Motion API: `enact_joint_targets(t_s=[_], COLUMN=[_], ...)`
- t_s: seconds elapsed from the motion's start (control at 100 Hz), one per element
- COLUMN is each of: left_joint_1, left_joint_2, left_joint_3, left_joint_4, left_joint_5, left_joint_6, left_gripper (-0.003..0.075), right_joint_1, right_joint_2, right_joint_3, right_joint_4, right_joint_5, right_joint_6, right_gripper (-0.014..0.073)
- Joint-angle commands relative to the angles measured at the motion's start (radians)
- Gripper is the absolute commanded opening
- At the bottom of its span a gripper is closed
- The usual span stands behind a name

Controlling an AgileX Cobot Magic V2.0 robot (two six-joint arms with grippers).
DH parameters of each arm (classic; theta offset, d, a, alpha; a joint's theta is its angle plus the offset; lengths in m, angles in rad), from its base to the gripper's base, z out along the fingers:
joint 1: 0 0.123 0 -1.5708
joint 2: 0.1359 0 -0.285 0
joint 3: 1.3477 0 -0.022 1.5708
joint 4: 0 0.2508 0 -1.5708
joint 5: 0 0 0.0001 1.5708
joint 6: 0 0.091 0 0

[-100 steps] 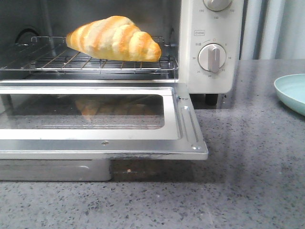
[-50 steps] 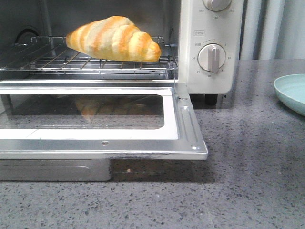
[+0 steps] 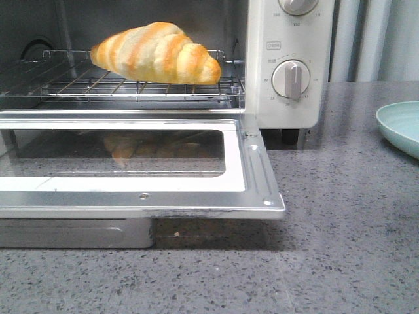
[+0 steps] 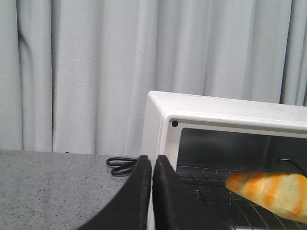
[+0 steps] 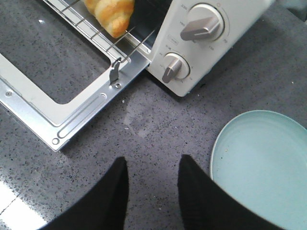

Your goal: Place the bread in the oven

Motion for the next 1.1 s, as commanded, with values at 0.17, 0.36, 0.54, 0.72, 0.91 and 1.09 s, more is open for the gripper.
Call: enact_joint_targets(t_s=[0.17, 0.36, 0.54, 0.72, 0.91, 1.09], left_joint_1=[-0.007, -0.007, -0.007, -0.007, -0.007, -0.008], left_joint_2=[-0.022, -0.022, -0.022, -0.022, -0.022, -0.022], left_joint_3=[-0.025, -0.025, -0.025, -0.025, -0.025, -0.025], left_joint_4=[-0.018, -0.018, -0.018, -0.018, -0.018, -0.018], left_joint_5=[-0.053, -0.053, -0.053, -0.053, -0.053, -0.053], left_joint_6=[-0.002, -0.002, -0.002, -0.002, -0.002, -0.002], left_gripper=[-0.0021, -0.0021, -0.0021, -0.0021, -0.0021, -0.0021], right_joint_1=[0.002, 0.002, 0.002, 0.002, -0.013, -0.191], right_joint_2=[-0.096, -0.120, -0.120, -0.120, -0.135, -0.213], right_joint_3=[0.003, 0.003, 0.003, 0.001, 0.053, 0.176], right_joint_4=[-0.063, -0.060, -0.059, -0.077, -0.056, 0.027], right_joint_5=[0.020, 0.030, 0.034, 0.011, -0.013, -0.181], right_joint_6=[0.008, 0.008, 0.008, 0.015, 0.024, 0.024], right_gripper=[-0.0074, -0.0074, -0.0074, -0.0074, -0.0074, -0.0074])
